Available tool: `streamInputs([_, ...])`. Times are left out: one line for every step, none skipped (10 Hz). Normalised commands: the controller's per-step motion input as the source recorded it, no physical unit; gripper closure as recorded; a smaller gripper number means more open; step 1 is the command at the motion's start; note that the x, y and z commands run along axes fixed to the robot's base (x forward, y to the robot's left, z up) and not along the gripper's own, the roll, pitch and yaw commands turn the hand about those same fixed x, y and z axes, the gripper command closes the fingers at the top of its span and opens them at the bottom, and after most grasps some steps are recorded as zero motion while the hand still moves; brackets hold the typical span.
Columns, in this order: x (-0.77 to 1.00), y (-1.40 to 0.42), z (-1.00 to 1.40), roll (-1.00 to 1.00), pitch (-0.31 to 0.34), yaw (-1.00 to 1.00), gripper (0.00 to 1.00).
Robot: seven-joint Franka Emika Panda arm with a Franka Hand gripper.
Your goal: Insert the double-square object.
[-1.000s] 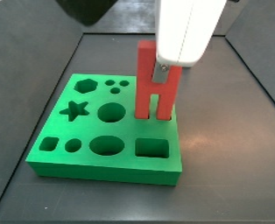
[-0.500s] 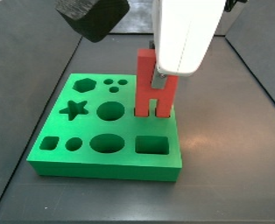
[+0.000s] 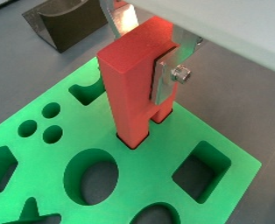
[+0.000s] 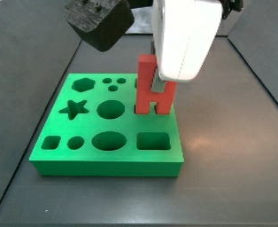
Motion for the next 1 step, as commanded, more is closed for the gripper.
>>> streamInputs([0.00,0.00,0.00,0.00,0.000,0.00,1.00])
